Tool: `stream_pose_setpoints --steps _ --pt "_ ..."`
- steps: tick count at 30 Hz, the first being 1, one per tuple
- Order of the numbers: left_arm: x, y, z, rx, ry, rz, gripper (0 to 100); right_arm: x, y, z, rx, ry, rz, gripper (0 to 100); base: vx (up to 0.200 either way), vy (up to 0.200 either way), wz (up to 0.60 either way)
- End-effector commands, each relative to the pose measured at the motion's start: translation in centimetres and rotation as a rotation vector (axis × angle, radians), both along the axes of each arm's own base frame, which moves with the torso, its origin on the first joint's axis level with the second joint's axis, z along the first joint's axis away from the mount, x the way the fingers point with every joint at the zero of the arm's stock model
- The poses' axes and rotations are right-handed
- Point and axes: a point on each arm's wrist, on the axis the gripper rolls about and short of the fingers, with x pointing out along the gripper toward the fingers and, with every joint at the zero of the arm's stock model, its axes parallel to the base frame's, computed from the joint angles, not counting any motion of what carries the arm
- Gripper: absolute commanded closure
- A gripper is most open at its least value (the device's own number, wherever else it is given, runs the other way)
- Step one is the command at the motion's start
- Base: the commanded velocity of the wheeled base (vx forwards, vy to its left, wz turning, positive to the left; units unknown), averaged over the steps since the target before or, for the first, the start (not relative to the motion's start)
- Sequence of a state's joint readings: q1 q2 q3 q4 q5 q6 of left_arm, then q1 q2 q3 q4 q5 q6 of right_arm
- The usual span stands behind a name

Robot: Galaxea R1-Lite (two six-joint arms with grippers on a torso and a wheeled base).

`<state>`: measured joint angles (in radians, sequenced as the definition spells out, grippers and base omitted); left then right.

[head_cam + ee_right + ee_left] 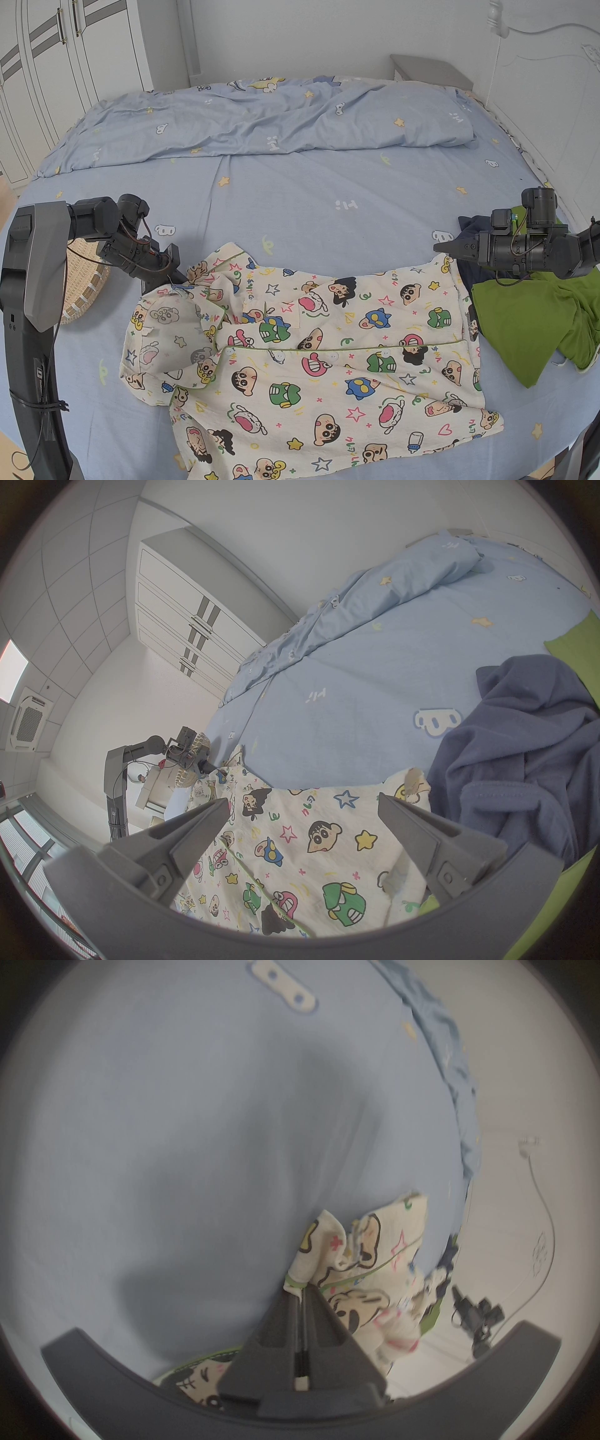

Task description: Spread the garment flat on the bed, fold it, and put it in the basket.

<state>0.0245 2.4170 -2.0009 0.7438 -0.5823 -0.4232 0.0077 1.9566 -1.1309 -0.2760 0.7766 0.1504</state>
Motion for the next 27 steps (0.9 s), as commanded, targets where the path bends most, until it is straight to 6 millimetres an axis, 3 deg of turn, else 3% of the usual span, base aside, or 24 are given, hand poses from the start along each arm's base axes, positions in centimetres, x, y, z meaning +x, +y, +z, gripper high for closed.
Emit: stream_pose_setpoints --steps 1,12,18,23,27 --pt "-1.4 -0.3 -0.4 0.01 0.082 -0.099 100 -0.2 0.0 0.1 -0.004 -0.009 0.004 0 0.0 0.0 0.0" --pt "-2.6 -0.6 -2.5 0.014 0.239 -0.17 100 -0.2 -0.1 0.1 -0.004 -0.03 0.003 0 0.0 0.0 0.0" --pt "-3.3 -0.6 -6.4 -0.002 0.455 -0.192 100 -0.2 -0.1 0.1 -0.004 -0.03 0.004 0 0.0 0.0 0.0" --pt "-3.4 -0.6 -6.0 -0.014 0.447 -0.195 100 -0.2 -0.1 0.1 -0.004 -0.03 0.004 0 0.0 0.0 0.0" --pt "-4.5 -1.5 -4.2 -0.088 0.487 -0.223 100 -0.2 0.0 0.0 -0.005 -0.03 0.006 0 0.0 0.0 0.0"
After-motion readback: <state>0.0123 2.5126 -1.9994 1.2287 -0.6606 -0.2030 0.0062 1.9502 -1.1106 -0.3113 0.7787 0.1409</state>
